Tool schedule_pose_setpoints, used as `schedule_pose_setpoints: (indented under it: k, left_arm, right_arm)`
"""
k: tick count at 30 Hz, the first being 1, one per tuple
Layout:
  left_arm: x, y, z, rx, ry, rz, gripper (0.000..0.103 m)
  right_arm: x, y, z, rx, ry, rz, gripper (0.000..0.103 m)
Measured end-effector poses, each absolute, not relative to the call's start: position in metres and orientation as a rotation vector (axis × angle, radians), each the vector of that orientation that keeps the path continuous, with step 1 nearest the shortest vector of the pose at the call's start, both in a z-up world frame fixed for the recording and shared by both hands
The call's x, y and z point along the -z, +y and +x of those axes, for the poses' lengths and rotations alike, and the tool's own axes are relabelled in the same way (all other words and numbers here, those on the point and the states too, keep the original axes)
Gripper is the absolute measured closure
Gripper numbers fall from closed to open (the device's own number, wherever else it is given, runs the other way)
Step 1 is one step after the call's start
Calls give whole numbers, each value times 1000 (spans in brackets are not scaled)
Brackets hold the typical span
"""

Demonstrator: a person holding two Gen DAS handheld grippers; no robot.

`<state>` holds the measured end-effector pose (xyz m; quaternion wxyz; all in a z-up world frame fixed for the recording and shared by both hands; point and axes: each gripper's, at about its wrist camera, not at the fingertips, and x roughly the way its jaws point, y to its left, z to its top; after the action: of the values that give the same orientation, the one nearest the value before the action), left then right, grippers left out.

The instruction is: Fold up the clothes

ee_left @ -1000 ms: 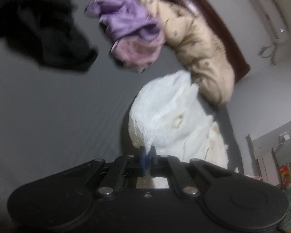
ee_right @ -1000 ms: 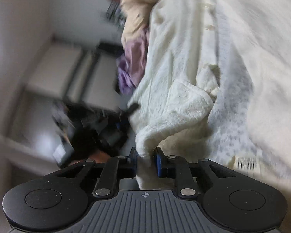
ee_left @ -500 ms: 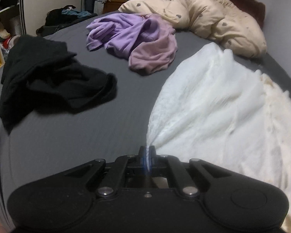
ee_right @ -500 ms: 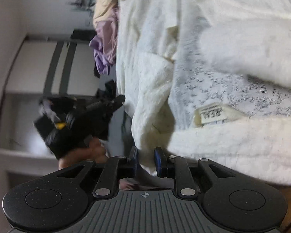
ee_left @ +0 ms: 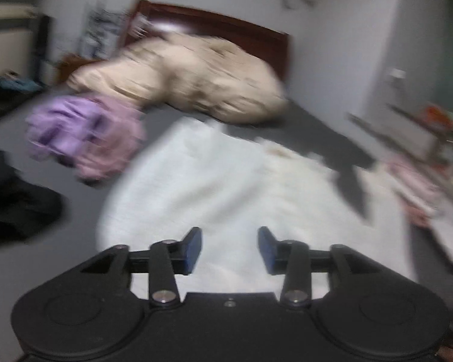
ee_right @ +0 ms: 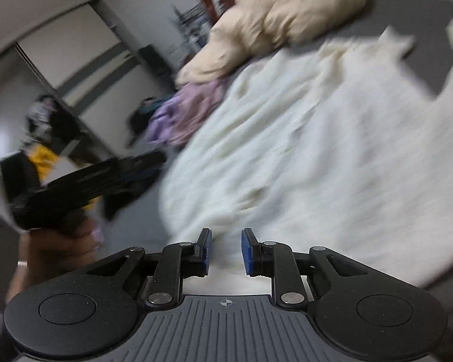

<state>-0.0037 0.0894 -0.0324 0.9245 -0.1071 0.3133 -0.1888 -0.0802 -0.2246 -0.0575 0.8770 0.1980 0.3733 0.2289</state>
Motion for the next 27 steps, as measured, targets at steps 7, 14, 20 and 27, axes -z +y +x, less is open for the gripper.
schedule_pose_setpoints:
  k: [7, 14, 20, 27]
  left_arm:
    - [75, 29, -14, 496, 916, -332, 59]
    - [106, 7, -5, 473, 1047, -541, 59]
    - [130, 5, 7, 467, 1136, -785, 96]
    - [95, 2, -16, 461, 957, -589, 97]
  right_arm:
    - [66, -245, -94, -384, 799, 320, 81]
    - [73, -258, -93, -359, 803, 321, 81]
    - [70, -264, -85, -350, 774, 325, 81]
    - [72, -254, -66, -331, 766, 209, 81]
